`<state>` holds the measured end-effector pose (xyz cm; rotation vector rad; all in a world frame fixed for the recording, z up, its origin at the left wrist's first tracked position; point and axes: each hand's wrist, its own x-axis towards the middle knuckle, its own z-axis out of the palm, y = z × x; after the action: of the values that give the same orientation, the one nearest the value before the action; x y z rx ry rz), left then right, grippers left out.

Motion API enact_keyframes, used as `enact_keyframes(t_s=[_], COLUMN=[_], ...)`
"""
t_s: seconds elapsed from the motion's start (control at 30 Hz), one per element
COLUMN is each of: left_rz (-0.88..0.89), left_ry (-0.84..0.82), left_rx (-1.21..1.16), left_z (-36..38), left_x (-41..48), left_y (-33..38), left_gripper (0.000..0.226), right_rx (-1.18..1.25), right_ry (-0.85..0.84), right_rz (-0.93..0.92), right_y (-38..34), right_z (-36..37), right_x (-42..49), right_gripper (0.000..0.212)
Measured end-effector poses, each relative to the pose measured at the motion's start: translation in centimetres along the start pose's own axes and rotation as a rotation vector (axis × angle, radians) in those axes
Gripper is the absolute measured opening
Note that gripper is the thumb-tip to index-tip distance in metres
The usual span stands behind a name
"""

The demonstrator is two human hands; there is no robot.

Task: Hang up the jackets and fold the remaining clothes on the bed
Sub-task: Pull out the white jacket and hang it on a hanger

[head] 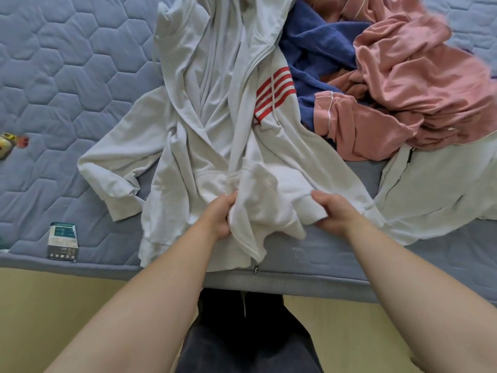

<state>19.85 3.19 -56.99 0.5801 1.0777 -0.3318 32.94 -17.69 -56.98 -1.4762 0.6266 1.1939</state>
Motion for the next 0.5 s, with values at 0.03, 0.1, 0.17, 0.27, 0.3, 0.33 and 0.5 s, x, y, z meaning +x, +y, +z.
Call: enact_keyframes(t_s=[0.03,0.1,0.17,0.27,0.3,0.33,0.5], left_rz=[0.007,0.057,0.06,0.04,0.035,0.033,-0.042], left_ry=[0.02,0.175,0.335,0.376,0.362,0.331,0.001], left_rx=[0.028,0.115,0.083,-0.062,-0.047,-0.003,0.182], left_z=[-0.2,-0.6,-1.0,-1.7,-1.9,-1.8,-2.2], left_x=[-0.3,0.2,0.9,1.7,1.8,1.8,0.6], left_y=[0.3,0.4,0.4,0.2,-0.1,-0.4,-2.2], left_gripper=[0.028,0.029,0.036,0.05,0.052,0.052,0.056], right_rx=[-0.156,-0.657,-0.831,-0.86,-0.939,-1.042,-1.346], right_ry=[0.128,0.488,0.628,0.742,0.712,0.624,0.354], right_rz=[-0.025,-0.102,-0.197,-0.342,-0.401,-0.42,-0.299], right_y=[0.0,0.5,1.3,2.3,2.8,3.5,7.2], right_z=[-1.6,-4.7,-5.9,-4.7,-4.1,-3.4,-1.0], right_x=[0.1,0.4,0.1,-0.5,-0.5,-0.6,1.0], right_gripper=[0.022,0.025,0.026,0.016,0.015,0.014,0.056])
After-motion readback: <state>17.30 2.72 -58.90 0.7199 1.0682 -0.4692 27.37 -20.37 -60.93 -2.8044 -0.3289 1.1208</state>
